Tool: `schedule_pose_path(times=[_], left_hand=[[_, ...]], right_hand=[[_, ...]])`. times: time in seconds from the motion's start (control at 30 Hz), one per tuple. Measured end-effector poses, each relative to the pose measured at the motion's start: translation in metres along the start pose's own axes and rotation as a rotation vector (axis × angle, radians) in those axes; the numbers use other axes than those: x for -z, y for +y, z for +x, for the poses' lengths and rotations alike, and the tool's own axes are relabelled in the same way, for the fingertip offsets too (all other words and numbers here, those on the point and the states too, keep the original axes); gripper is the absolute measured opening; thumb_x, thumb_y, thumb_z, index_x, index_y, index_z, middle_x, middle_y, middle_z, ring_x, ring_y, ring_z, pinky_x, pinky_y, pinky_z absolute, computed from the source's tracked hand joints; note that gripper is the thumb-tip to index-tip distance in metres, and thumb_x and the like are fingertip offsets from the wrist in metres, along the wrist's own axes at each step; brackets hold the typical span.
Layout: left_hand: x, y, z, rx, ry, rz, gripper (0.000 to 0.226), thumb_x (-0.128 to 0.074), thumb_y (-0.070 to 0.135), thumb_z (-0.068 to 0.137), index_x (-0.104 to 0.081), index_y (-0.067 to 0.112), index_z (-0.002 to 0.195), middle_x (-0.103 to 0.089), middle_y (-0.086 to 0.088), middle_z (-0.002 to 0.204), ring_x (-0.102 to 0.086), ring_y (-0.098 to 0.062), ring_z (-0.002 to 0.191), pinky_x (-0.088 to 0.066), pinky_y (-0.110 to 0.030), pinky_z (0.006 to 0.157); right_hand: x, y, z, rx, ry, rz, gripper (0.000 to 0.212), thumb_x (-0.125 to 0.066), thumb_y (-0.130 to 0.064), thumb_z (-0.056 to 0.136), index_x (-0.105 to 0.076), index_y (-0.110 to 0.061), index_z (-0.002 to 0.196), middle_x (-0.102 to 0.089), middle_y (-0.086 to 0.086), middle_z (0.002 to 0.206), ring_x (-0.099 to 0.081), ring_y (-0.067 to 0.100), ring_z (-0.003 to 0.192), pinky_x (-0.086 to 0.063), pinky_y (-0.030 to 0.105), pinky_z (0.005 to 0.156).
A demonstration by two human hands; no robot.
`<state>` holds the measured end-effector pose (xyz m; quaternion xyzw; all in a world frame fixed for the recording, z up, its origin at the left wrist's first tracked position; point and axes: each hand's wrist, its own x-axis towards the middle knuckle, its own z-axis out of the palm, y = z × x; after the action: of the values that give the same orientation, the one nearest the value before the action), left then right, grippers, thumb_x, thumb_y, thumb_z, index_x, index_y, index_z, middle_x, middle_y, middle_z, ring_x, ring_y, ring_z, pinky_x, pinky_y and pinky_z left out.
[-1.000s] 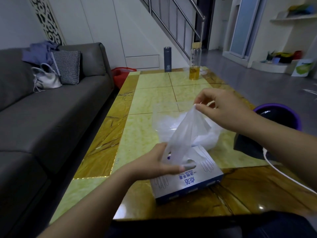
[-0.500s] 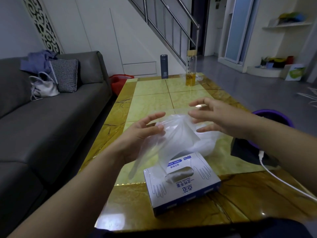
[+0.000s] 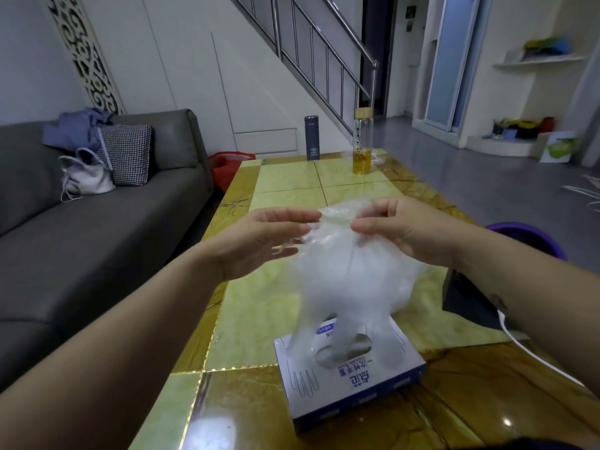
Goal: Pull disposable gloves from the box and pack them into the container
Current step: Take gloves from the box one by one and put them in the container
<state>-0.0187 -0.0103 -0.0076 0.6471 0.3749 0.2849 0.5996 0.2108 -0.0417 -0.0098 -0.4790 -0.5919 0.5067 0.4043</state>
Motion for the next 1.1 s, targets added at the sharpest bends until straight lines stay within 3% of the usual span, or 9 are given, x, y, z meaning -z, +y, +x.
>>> schedule_pose_path(times=[0.17, 0.27, 0.37, 0.47, 0.6, 0.7, 0.8, 0.9, 1.1], left_hand=[[0.011, 0.005, 0.012, -0.050, 0.102, 0.152, 0.015, -0.059, 0.006, 0.089, -0.068, 0.016, 0.097, -0.067, 0.004, 0.084, -0.061, -0.008, 0.080, -0.049, -0.027, 0.089], [0.013, 0.005, 0.024, -0.072, 0.154, 0.358, 0.014, -0.060, 0.010, 0.091, -0.067, 0.020, 0.098, -0.067, 0.003, 0.093, -0.060, -0.007, 0.083, -0.049, -0.020, 0.078], [0.013, 0.005, 0.038, -0.104, 0.188, 0.542, 0.012, -0.060, 0.014, 0.092, -0.068, 0.022, 0.097, -0.066, 0.004, 0.100, -0.060, -0.008, 0.090, -0.048, -0.017, 0.076], [0.009, 0.009, 0.052, -0.103, 0.171, 0.645, 0.011, -0.059, 0.016, 0.093, -0.069, 0.020, 0.097, -0.066, 0.004, 0.103, -0.060, -0.009, 0.095, -0.047, -0.019, 0.081], [0.003, 0.007, 0.080, -0.120, 0.313, 1.054, 0.020, -0.056, 0.015, 0.094, -0.068, 0.029, 0.102, -0.058, 0.001, 0.122, -0.051, -0.015, 0.110, -0.039, -0.030, 0.096], [-0.008, 0.002, 0.090, -0.269, 0.607, 1.549, 0.033, -0.054, 0.018, 0.093, -0.061, 0.036, 0.120, -0.042, 0.003, 0.138, -0.032, -0.023, 0.134, -0.004, -0.052, 0.117], [-0.031, -0.013, 0.092, -0.369, 0.269, 1.536, 0.040, -0.049, 0.040, 0.095, -0.047, 0.036, 0.135, -0.037, 0.006, 0.147, -0.034, -0.017, 0.135, -0.009, -0.046, 0.119], [-0.040, -0.032, 0.100, 0.047, -0.126, 1.386, 0.056, -0.039, 0.049, 0.097, -0.024, 0.032, 0.149, -0.028, 0.000, 0.155, -0.031, -0.021, 0.139, -0.020, -0.043, 0.115], [-0.035, -0.050, 0.132, 0.332, -0.322, 1.456, 0.063, -0.036, 0.054, 0.097, -0.017, 0.029, 0.151, -0.020, 0.003, 0.158, -0.022, -0.020, 0.144, -0.016, -0.037, 0.115]], right_hand=[[0.003, 0.003, 0.000, 0.031, 0.078, -0.150, 0.018, -0.070, -0.015, 0.079, -0.065, -0.009, 0.096, -0.063, -0.005, 0.067, -0.053, 0.006, 0.057, -0.044, 0.016, 0.053], [0.007, 0.006, 0.006, -0.020, 0.124, -0.276, 0.047, -0.073, -0.018, 0.079, -0.053, -0.020, 0.121, -0.071, -0.004, 0.082, -0.056, 0.006, 0.059, -0.041, 0.019, 0.060], [0.008, 0.009, 0.012, 0.072, 0.197, -0.414, 0.063, -0.073, -0.020, 0.081, -0.037, -0.034, 0.131, -0.072, -0.002, 0.096, -0.069, 0.008, 0.075, -0.052, 0.030, 0.080], [0.009, 0.010, 0.016, 0.135, 0.135, -0.439, 0.043, -0.070, -0.011, 0.084, -0.051, -0.034, 0.114, -0.068, -0.003, 0.103, -0.068, 0.014, 0.086, -0.055, 0.031, 0.085], [0.014, 0.021, 0.031, 0.060, 0.011, -0.576, 0.039, -0.068, -0.011, 0.085, -0.062, -0.030, 0.119, -0.061, -0.021, 0.114, -0.062, -0.002, 0.083, -0.045, 0.009, 0.073], [0.029, 0.035, 0.052, -0.002, 0.174, -0.602, 0.052, -0.070, -0.011, 0.084, -0.055, -0.021, 0.132, -0.055, -0.013, 0.130, -0.057, 0.005, 0.107, -0.042, 0.013, 0.086], [0.044, 0.049, 0.070, -0.108, 0.212, -0.725, 0.058, -0.072, -0.013, 0.082, -0.051, -0.017, 0.136, -0.051, 0.000, 0.139, -0.051, 0.018, 0.121, -0.041, 0.026, 0.098], [0.047, 0.059, 0.083, -0.201, 0.137, -0.949, 0.061, -0.071, -0.013, 0.083, -0.047, -0.015, 0.139, -0.049, 0.002, 0.140, -0.048, 0.020, 0.125, -0.039, 0.024, 0.095], [0.041, 0.070, 0.094, -0.301, 0.014, -1.363, 0.061, -0.071, -0.025, 0.083, -0.046, -0.019, 0.139, -0.042, 0.005, 0.141, -0.046, 0.025, 0.123, -0.042, 0.034, 0.098]])
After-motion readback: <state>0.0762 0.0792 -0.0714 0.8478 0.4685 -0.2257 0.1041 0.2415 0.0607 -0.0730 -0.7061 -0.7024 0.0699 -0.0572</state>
